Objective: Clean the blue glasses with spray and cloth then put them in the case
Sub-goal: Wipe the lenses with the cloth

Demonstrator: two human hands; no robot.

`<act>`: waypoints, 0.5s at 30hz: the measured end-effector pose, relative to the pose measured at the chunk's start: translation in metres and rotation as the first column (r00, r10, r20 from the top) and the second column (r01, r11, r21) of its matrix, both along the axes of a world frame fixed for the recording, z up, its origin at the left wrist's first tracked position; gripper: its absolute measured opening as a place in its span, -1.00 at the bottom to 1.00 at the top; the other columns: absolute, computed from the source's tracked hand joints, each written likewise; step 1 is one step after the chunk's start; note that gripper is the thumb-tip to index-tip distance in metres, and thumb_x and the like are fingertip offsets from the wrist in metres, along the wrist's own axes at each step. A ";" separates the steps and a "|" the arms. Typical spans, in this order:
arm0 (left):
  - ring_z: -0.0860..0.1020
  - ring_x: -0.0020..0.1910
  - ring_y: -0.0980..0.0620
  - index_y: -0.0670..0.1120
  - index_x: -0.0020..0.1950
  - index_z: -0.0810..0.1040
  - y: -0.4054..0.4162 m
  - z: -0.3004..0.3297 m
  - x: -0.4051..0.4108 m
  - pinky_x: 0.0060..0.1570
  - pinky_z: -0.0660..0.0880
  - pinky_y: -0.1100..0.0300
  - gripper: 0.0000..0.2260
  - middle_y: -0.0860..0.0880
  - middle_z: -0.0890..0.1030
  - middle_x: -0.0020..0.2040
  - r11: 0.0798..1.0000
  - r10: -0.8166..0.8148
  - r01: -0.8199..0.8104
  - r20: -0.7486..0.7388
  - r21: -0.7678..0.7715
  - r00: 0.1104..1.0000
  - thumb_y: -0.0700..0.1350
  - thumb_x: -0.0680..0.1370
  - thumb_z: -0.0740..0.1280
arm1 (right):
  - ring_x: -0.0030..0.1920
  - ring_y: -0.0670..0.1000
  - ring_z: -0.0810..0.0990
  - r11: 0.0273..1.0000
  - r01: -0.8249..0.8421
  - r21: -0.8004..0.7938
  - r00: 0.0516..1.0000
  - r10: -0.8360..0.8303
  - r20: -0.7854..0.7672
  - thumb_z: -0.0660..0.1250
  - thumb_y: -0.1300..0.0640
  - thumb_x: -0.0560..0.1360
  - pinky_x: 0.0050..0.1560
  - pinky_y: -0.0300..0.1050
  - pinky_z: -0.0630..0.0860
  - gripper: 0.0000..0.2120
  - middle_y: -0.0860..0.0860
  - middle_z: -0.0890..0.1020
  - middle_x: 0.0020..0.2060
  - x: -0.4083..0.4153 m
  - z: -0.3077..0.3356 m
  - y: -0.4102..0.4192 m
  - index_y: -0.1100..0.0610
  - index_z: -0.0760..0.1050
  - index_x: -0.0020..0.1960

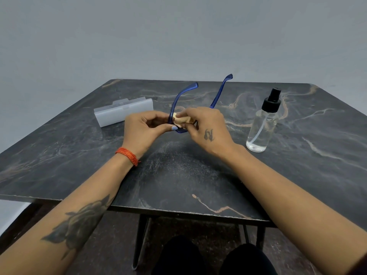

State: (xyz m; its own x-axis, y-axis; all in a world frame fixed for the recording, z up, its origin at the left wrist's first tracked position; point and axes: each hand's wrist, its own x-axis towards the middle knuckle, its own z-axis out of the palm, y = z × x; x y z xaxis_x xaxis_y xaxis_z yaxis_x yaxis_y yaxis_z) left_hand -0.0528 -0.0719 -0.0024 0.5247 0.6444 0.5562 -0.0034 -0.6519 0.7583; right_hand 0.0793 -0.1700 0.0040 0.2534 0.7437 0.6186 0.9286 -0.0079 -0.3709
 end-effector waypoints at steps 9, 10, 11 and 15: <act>0.63 -0.20 0.13 -0.09 -0.06 0.63 0.004 -0.003 0.000 -0.13 0.57 0.32 -0.78 -0.03 0.66 -0.16 0.999 0.025 -0.025 0.009 0.048 1.000 -0.21 0.32 0.51 | -0.22 -0.13 0.42 0.996 -0.067 -0.054 0.998 0.067 0.007 0.38 0.27 0.41 -0.20 -0.47 0.22 -0.86 -0.03 0.68 -0.21 0.003 0.002 0.001 0.08 0.63 -0.09; 0.64 -0.19 0.10 -0.10 -0.06 0.63 0.004 -0.004 0.000 -0.12 0.57 0.30 -0.78 -0.05 0.67 -0.16 0.999 0.021 -0.021 0.010 0.050 1.000 -0.21 0.32 0.51 | -0.22 -0.11 0.41 0.996 -0.068 -0.058 0.997 0.070 0.028 0.37 0.29 0.40 -0.21 -0.45 0.22 -0.85 -0.02 0.68 -0.21 0.002 0.003 0.000 0.10 0.63 -0.09; 0.64 -0.19 0.09 -0.11 -0.06 0.63 0.004 -0.004 0.000 -0.11 0.58 0.29 -0.78 -0.06 0.67 -0.16 0.999 0.015 -0.016 0.014 0.052 1.000 -0.22 0.32 0.51 | -0.21 -0.09 0.40 0.996 -0.065 -0.066 0.996 0.069 0.052 0.36 0.31 0.40 -0.24 -0.40 0.25 -0.85 0.00 0.67 -0.21 0.002 0.004 -0.002 0.12 0.63 -0.09; 0.64 -0.19 0.10 -0.10 -0.07 0.63 0.002 -0.002 -0.001 -0.11 0.57 0.31 -0.78 -0.02 0.66 -0.17 0.998 -0.010 0.009 0.024 0.060 1.000 -0.23 0.32 0.51 | -0.21 0.09 0.52 1.000 -0.012 -0.028 0.991 0.016 0.133 0.34 0.30 0.39 -0.23 -0.13 0.39 -0.87 0.10 0.64 -0.23 -0.004 0.005 -0.006 0.19 0.62 -0.10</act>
State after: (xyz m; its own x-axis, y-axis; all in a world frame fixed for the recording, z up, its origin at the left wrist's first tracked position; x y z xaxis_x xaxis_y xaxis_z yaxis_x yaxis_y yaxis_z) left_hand -0.0536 -0.0697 -0.0047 0.5163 0.6046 0.6065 -0.0281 -0.6958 0.7176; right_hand 0.0756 -0.1758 0.0087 0.1597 0.7637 0.6255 0.9698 -0.0031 -0.2438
